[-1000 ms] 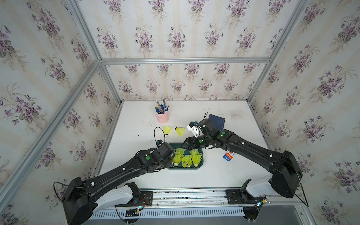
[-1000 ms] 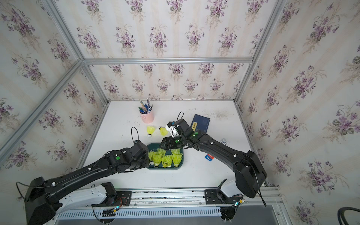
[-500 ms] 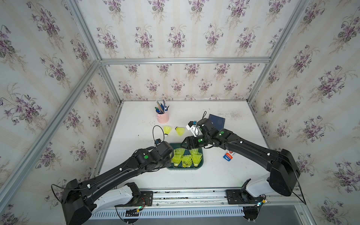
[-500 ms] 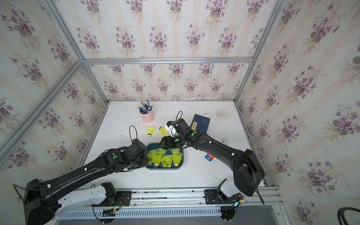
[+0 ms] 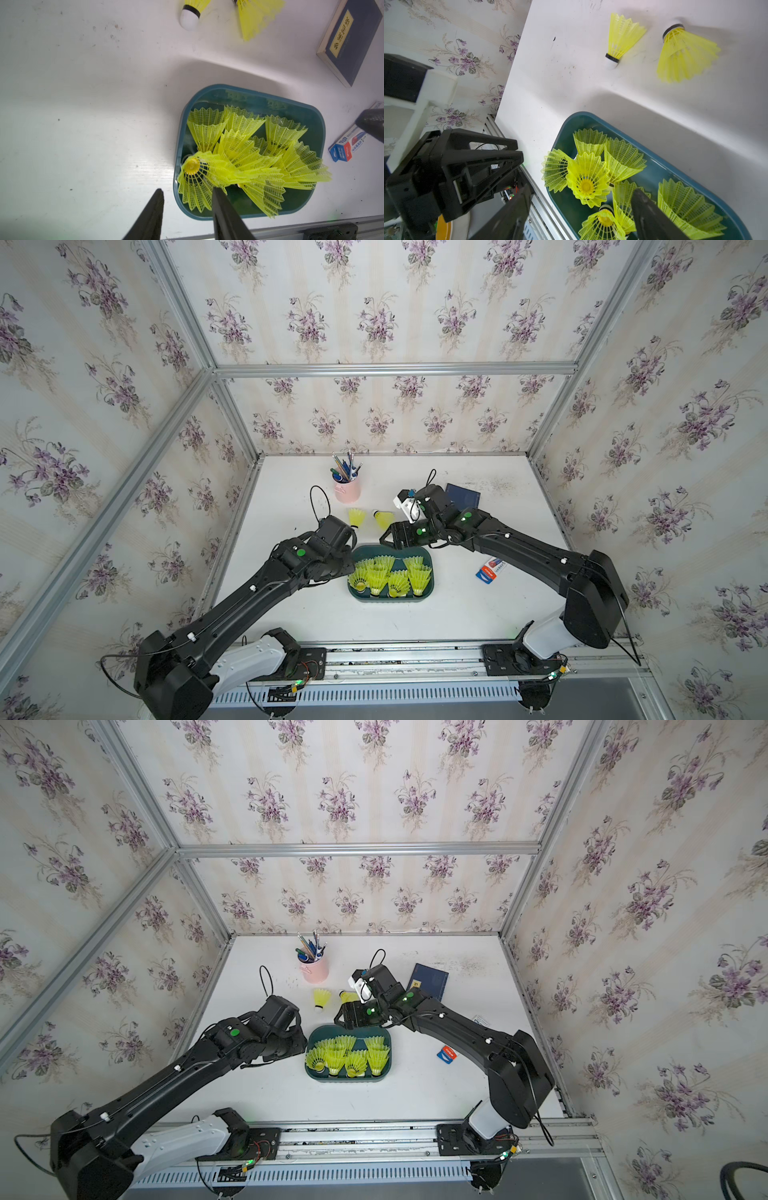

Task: Put the shuttlecocks into the storage box
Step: Pick up the shuttlecock at the center of the board.

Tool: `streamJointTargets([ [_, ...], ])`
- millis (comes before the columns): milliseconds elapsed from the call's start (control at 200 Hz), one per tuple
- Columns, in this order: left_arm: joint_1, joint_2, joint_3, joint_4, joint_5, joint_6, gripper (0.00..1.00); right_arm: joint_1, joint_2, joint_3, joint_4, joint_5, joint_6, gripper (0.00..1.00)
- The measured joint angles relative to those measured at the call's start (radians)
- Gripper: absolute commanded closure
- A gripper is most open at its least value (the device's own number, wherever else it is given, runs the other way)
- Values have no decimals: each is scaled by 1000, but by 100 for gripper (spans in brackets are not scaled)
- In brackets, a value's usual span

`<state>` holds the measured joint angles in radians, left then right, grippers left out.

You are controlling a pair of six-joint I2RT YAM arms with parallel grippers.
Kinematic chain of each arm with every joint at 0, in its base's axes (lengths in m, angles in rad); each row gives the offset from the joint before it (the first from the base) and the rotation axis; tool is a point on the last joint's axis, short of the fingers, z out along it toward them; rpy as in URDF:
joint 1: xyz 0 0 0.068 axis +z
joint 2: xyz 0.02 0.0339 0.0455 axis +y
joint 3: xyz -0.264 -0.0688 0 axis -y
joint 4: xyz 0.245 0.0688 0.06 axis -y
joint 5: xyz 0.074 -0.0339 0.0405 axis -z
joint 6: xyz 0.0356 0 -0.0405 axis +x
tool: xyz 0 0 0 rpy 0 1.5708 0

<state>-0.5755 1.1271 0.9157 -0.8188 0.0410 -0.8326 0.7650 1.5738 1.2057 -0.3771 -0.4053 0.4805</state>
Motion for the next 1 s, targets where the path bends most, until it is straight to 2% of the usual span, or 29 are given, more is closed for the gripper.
streamJointTargets([
  [70,66,46,2,43,43,91,50,-24,29,15,18,4,19,14],
  [305,219,217,35,188,148,309,53,-119,126,34,80,-19,69,8],
  [330,227,238,45,204,150,327,53,-124,136,40,85,-19,71,1],
  [634,274,483,121,349,185,462,60,-141,207,105,113,-36,92,0],
  [999,272,662,224,421,208,533,63,-164,202,103,113,-53,96,2],
])
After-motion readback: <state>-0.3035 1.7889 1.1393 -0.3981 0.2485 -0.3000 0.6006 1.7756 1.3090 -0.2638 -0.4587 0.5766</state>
